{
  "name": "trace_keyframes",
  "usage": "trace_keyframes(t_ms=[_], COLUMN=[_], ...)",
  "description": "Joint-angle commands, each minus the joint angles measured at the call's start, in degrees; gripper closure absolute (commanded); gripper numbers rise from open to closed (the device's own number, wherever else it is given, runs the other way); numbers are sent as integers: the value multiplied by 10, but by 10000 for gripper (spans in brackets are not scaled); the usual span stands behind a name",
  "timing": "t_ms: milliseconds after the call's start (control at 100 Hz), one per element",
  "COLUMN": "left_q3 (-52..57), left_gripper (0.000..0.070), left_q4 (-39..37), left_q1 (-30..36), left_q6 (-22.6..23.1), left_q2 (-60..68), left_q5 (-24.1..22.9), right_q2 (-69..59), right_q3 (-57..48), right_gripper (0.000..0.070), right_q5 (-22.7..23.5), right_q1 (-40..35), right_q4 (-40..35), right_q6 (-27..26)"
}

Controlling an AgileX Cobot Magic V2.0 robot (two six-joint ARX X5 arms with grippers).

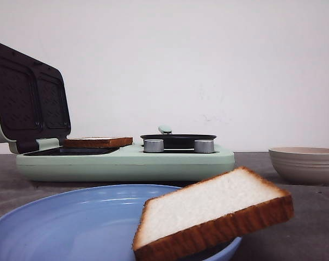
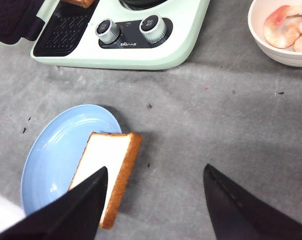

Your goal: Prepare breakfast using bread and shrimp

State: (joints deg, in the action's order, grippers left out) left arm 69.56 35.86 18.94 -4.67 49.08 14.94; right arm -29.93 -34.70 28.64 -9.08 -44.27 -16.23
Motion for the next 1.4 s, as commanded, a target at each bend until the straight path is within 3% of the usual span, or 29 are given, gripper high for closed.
trace_keyframes(t_ms=[0, 170, 220, 320, 370, 740, 1020, 1300, 1390], left_q3=[-47, -158, -187, -240, -262, -364, -366, -366, -366], left_gripper=[700, 680, 594, 351, 303, 304, 305, 305, 305], left_q4=[-9, -8, -8, -6, 0, 6, 19, 38, 39], left_q1=[0, 0, 0, 0, 0, 0, 0, 0, 0], left_q6=[-26, -56, -67, -100, -109, -140, -138, -138, -135], left_q2=[-27, -116, -138, -176, -191, -270, -311, -332, -334], left_q5=[-1, -15, -22, -31, -31, -32, -41, -42, -43], right_q2=[-4, -35, -51, -82, -96, -179, -254, -313, -321], right_q3=[-7, 10, 19, 39, 49, 127, 130, 130, 130], right_gripper=[323, 323, 323, 323, 323, 281, 282, 285, 339], right_q5=[5, 28, 38, 54, 59, 79, 78, 59, 55], right_q1=[-8, -30, -38, -57, -68, -177, -245, -289, -292], right_q4=[5, 6, 10, 23, 31, 197, 295, 350, 353], right_q6=[-16, -45, -51, -64, -73, -190, -232, -242, -245])
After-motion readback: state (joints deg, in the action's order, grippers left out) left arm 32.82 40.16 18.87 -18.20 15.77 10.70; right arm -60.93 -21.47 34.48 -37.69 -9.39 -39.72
